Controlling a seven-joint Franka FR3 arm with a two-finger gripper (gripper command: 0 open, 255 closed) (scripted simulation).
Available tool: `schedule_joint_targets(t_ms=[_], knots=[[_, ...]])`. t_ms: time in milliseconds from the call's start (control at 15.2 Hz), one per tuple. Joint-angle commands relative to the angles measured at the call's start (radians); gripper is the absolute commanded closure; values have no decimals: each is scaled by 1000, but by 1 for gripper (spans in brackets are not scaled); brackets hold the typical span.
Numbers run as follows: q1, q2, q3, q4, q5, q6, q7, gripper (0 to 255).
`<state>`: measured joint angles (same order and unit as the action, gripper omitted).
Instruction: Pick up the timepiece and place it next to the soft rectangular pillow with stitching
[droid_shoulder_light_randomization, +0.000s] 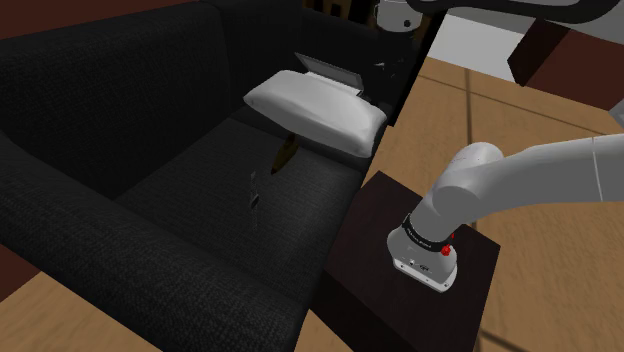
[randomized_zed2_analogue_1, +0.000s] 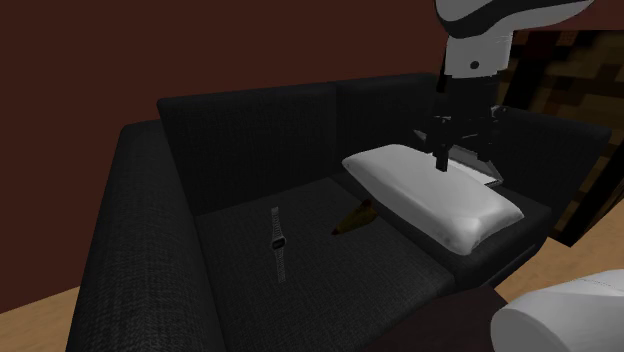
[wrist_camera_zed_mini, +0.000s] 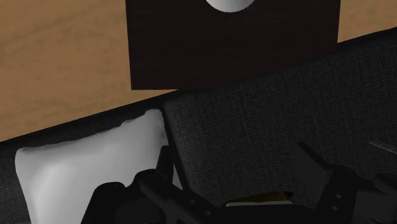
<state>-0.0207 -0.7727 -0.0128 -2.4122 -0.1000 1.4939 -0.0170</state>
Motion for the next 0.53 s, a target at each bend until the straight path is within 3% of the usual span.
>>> schedule_joint_targets(t_ms=[0,462], knots=[[0,0,0,0,0,0,0,0],[96,-33,96,-115,114,224,57,0]])
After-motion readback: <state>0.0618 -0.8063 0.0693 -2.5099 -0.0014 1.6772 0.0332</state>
